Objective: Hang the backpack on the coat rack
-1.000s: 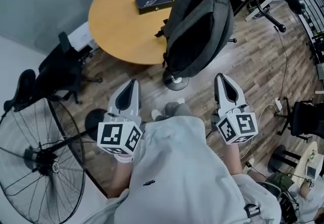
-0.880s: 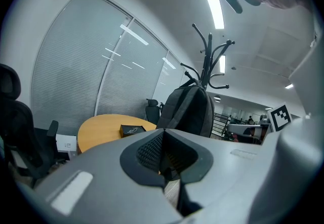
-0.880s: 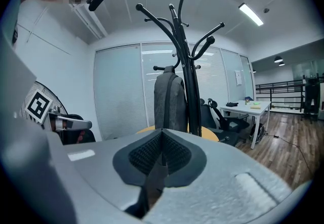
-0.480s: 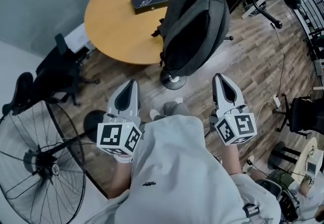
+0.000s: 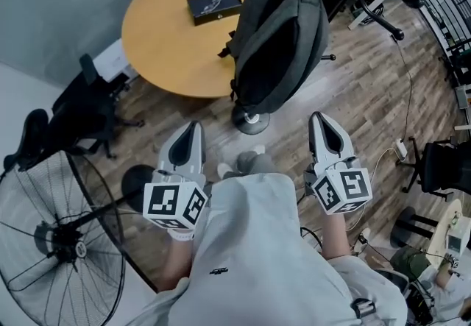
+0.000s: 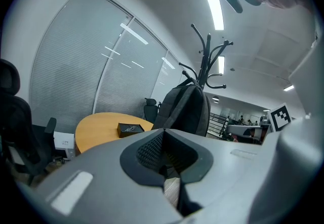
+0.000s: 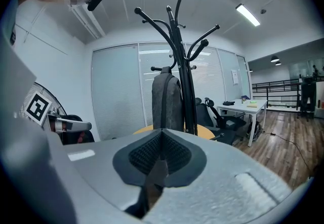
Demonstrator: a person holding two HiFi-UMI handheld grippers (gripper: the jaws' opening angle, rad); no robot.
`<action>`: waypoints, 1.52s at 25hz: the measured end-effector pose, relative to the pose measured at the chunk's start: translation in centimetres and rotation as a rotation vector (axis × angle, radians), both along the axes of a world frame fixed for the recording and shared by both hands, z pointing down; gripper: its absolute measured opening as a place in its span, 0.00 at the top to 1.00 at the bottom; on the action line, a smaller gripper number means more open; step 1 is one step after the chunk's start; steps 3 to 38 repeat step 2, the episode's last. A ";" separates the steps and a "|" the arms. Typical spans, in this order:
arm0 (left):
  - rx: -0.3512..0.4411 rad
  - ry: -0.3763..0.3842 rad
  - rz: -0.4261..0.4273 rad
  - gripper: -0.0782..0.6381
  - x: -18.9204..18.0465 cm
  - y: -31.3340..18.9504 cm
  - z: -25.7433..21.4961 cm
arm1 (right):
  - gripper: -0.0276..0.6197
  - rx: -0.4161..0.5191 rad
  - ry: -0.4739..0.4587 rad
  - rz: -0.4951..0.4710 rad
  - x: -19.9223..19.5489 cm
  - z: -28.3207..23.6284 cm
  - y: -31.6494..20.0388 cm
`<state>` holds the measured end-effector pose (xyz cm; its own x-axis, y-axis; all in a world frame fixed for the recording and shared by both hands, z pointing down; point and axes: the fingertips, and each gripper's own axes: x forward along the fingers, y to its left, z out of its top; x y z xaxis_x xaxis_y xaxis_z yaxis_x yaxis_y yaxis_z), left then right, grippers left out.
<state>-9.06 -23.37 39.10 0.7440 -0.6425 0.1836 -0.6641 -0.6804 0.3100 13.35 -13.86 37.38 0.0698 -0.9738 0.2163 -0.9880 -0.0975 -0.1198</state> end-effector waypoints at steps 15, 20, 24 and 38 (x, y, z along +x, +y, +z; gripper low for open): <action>-0.003 0.000 -0.001 0.87 0.0 0.1 0.0 | 0.95 -0.001 0.002 -0.001 0.0 -0.1 0.1; -0.003 0.000 -0.001 0.87 0.0 0.1 0.0 | 0.95 -0.001 0.002 -0.001 0.0 -0.1 0.1; -0.003 0.000 -0.001 0.87 0.0 0.1 0.0 | 0.95 -0.001 0.002 -0.001 0.0 -0.1 0.1; -0.003 0.000 -0.001 0.87 0.0 0.1 0.0 | 0.95 -0.001 0.002 -0.001 0.0 -0.1 0.1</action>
